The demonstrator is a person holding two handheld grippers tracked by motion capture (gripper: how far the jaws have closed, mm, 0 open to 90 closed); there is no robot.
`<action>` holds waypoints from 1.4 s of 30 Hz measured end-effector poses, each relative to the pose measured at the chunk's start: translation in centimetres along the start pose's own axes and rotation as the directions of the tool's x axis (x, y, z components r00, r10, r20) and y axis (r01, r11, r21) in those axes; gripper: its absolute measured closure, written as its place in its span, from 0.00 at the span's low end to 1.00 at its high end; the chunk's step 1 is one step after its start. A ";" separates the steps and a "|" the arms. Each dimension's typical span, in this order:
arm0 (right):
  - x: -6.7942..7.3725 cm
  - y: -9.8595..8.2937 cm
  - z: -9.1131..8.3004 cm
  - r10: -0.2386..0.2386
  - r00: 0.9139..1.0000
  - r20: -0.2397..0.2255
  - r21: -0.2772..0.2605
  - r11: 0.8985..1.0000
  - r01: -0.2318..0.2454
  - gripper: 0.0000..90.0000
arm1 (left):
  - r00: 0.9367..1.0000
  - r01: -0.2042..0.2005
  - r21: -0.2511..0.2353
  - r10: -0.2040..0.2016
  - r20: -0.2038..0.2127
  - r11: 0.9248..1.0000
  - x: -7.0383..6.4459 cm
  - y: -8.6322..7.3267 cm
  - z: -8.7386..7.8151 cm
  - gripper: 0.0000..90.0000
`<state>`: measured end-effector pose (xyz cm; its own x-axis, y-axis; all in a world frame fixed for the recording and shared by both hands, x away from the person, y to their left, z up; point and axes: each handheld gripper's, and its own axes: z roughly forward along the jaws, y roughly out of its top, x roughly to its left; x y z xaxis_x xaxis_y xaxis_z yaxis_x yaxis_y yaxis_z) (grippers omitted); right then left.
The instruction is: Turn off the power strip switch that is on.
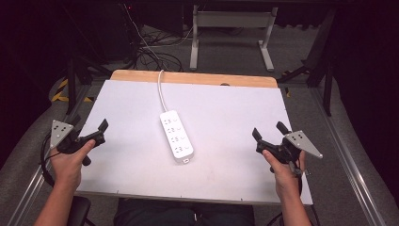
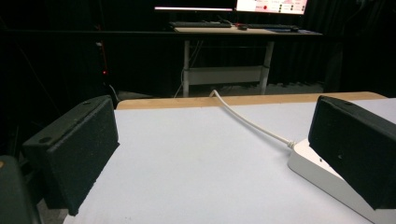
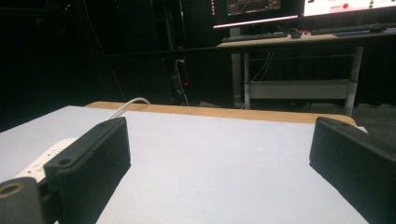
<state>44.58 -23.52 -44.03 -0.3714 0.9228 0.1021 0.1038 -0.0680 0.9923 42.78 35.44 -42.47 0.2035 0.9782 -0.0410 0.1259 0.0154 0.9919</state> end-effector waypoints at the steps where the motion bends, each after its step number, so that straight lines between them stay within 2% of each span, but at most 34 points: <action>1: 0.0 0.0 0.0 0.000 1.000 0.000 0.000 1.000 0.000 0.06 | 1.000 -0.002 0.000 0.002 -0.002 1.000 0.0 0.0 0.0 0.03; 11: -0.2 0.1 -0.2 -0.002 1.000 0.004 -0.004 1.000 0.002 0.06 | 1.000 -0.005 -0.010 0.005 -0.020 1.000 0.1 0.0 -0.1 0.07; 15: -0.2 0.1 -0.1 -0.004 1.000 -0.001 -0.003 1.000 0.004 0.06 | 1.000 -0.007 -0.012 0.006 -0.022 1.000 0.2 0.1 0.0 0.11; 18: -0.2 0.1 -0.1 -0.002 1.000 -0.001 -0.001 1.000 0.002 0.06 | 1.000 -0.009 -0.016 0.008 -0.024 1.000 0.1 0.0 0.0 0.19; 19: -0.2 0.1 -0.1 -0.002 1.000 -0.001 -0.001 1.000 0.002 0.06 | 1.000 -0.009 -0.017 0.009 -0.023 1.000 0.1 0.0 0.0 0.19; 22: -0.2 0.1 -0.1 -0.001 1.000 -0.002 -0.003 1.000 0.001 0.07 | 1.000 -0.014 -0.026 0.014 -0.024 1.000 0.2 0.1 -0.1 0.28; 25: -0.2 0.1 -0.1 -0.001 1.000 -0.004 -0.003 1.000 0.001 0.07 | 1.000 -0.013 -0.031 0.012 -0.019 0.999 0.3 0.0 -0.2 0.42; 26: -0.2 0.1 -0.1 -0.001 1.000 -0.004 -0.003 1.000 0.001 0.07 | 1.000 -0.011 -0.033 0.011 -0.016 0.999 0.4 0.1 -0.2 0.53; 28: -0.2 0.1 -0.1 -0.002 1.000 -0.002 -0.002 1.000 0.002 0.07 | 1.000 -0.002 -0.038 0.001 -0.005 0.999 0.6 0.1 -0.3 0.66; 29: -0.2 0.1 -0.1 -0.002 1.000 -0.002 -0.002 1.000 0.002 0.07 | 1.000 0.000 -0.040 0.000 0.001 0.999 0.7 0.1 -0.4 0.66; 31: -0.2 0.0 -0.1 -0.002 1.000 -0.003 0.000 1.000 0.002 0.07 | 1.000 0.008 -0.047 -0.008 0.006 0.999 0.9 0.1 -0.6 0.83; 32: -0.2 0.0 -0.1 -0.002 1.000 -0.003 0.000 1.000 0.002 0.07 | 1.000 0.007 -0.048 -0.007 0.005 0.999 1.0 0.1 -0.6 0.83; 36: -0.1 0.0 -0.1 -0.001 1.000 -0.005 0.002 1.000 0.001 0.07 | 1.000 0.009 -0.045 -0.008 0.005 0.999 1.2 0.2 -0.8 0.99; 42: -0.2 0.0 -0.1 0.004 1.000 -0.003 0.001 1.000 -0.004 0.08 | 1.000 -0.013 -0.062 0.015 0.022 0.998 1.4 0.6 -0.8 1.00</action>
<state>44.51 -23.72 -44.01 -0.3742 0.9213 0.1059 0.1062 -0.0709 0.9918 42.32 36.95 -41.87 0.2271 0.9734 -0.0291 0.0624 0.0153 0.9979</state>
